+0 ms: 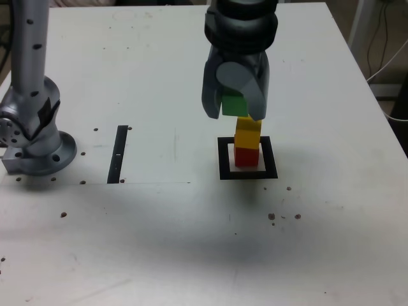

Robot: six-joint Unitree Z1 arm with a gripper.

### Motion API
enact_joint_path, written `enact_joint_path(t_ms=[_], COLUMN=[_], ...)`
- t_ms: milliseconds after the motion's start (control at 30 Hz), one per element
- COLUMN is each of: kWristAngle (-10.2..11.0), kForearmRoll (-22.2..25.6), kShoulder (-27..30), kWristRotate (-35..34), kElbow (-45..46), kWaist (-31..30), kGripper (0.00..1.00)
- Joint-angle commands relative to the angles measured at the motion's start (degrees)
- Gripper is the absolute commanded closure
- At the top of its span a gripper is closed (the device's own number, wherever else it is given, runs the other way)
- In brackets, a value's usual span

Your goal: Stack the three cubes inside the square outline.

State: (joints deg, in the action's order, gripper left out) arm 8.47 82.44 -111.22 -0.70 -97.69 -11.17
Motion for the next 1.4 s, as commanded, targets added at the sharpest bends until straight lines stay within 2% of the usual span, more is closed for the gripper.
enact_joint_path(t_ms=[0,267,667,1000,1200,1367], kWristAngle=[0.0,-0.4,-0.4,-0.7,-1.1,-1.2], kForearmRoll=[-0.6,-2.9,-3.4,-3.9,-4.4,-4.6], kShoulder=[-0.6,-2.8,-3.0,-3.2,-3.1,-3.1], kWristRotate=[0.1,0.8,1.0,1.3,1.9,2.0], kElbow=[0.1,0.2,0.4,0.8,1.1,1.1], kWaist=[0.2,0.7,0.9,0.9,1.1,1.2], kGripper=[0.70,0.70,0.69,0.62,0.53,0.52])
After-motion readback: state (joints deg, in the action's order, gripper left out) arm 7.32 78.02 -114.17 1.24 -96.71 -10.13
